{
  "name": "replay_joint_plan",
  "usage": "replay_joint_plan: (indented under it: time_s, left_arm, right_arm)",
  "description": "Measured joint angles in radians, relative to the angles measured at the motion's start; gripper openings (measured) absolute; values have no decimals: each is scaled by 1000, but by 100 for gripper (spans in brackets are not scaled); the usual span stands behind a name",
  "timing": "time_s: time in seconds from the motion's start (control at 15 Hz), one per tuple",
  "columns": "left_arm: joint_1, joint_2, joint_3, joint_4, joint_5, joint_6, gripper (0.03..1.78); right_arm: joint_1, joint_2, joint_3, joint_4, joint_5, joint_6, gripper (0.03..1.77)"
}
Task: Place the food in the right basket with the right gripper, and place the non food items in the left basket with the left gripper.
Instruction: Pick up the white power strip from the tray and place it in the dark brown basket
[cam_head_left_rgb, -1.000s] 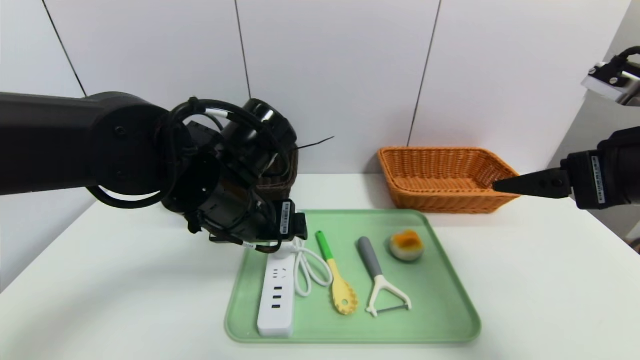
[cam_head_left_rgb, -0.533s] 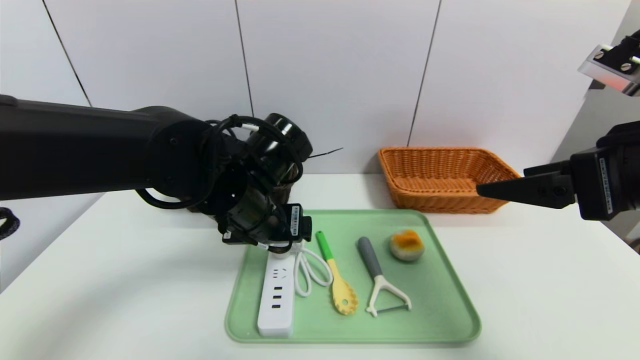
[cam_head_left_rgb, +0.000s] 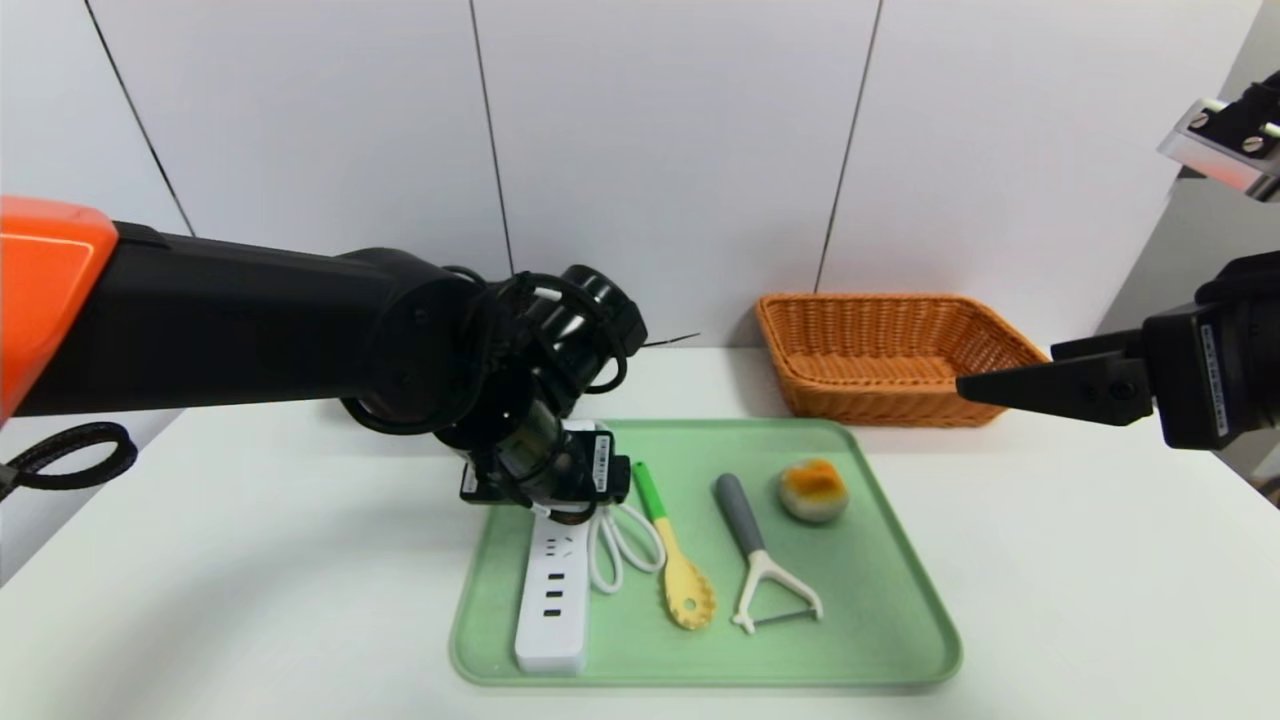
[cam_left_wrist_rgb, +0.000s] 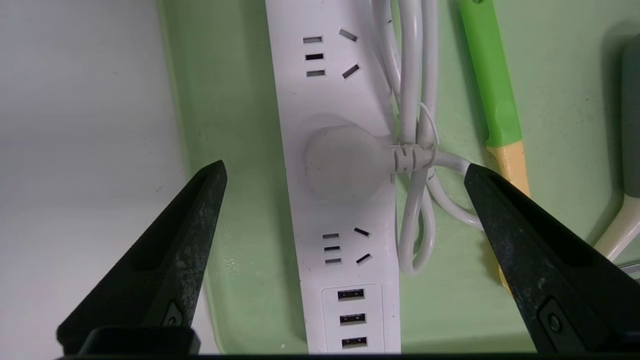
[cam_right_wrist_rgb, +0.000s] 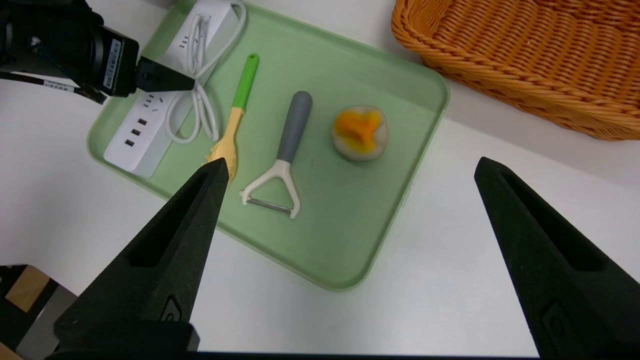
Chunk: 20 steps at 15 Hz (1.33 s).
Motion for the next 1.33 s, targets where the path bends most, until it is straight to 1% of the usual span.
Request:
replay_joint_plan:
  time_s: [0.73,1.13,1.33]
  left_arm:
    - [-12,55,-58,1,7,-33,169]
    - [-8,112,-115,54,8,-55,169]
    - [-7,131,-120,58,19,-57,169]
  right_arm:
    - [0,-20,26,1,3,0,170]
    - [0,-33,44,0,3,0,170]
    - [0,-36,48,0,2,0,170]
